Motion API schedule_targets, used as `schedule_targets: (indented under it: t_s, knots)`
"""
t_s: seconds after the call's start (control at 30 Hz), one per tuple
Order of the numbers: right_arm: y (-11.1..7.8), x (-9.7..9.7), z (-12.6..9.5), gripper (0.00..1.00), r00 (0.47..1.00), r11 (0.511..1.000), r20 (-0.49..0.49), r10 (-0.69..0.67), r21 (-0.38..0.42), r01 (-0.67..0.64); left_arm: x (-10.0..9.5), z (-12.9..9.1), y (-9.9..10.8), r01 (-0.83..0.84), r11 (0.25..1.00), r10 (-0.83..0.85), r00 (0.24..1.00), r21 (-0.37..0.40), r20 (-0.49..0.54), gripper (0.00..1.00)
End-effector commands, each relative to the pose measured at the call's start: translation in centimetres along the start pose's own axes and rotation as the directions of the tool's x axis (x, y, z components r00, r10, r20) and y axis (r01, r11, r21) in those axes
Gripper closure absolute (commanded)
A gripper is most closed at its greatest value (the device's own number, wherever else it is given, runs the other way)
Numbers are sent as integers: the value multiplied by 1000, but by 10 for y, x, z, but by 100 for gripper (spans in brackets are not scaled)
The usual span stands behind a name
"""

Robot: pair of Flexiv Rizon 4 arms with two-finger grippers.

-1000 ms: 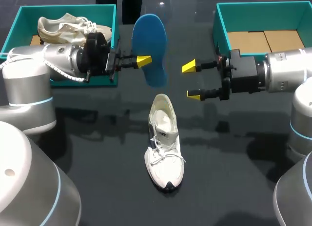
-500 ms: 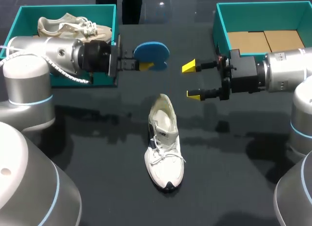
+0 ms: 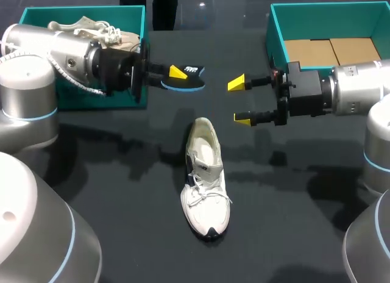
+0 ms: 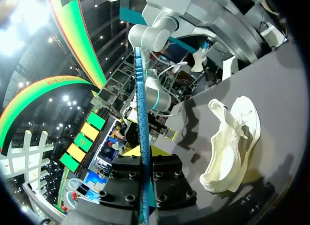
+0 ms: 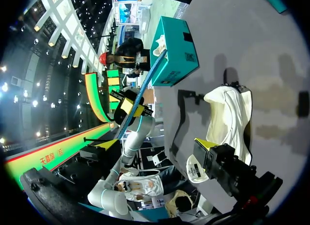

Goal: Take the shoe out of the shoebox, open the shoe tongue, remove and reinsert the insole, then place the shoe into the shoebox

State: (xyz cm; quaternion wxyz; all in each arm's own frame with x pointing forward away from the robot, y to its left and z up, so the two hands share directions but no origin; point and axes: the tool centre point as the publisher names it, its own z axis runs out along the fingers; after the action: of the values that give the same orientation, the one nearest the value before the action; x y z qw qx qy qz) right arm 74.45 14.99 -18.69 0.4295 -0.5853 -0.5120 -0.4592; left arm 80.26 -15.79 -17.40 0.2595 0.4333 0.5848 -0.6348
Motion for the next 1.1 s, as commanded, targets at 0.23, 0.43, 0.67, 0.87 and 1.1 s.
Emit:
schedule_targets:
  t_s: [0.23,0.43,0.67,0.87,1.1]
  knots:
    - [1,1,7,0,1000,1000,-8,-14,19,15,20,0,28,-44,998,44,999,38,25,100]
    - [1,1,15,0,1000,998,-21,-19,55,20,29,2,32,-120,993,120,993,15,-4,100]
    - [1,-2,23,0,999,997,-20,26,77,-24,34,6,29,-220,975,219,974,-17,-59,100]
    - [0,-4,25,0,999,995,-38,37,90,-34,41,11,25,-265,964,261,960,-25,-104,100]
    - [0,-4,25,0,999,995,-38,37,90,-34,41,10,21,-282,959,278,954,-23,-109,100]
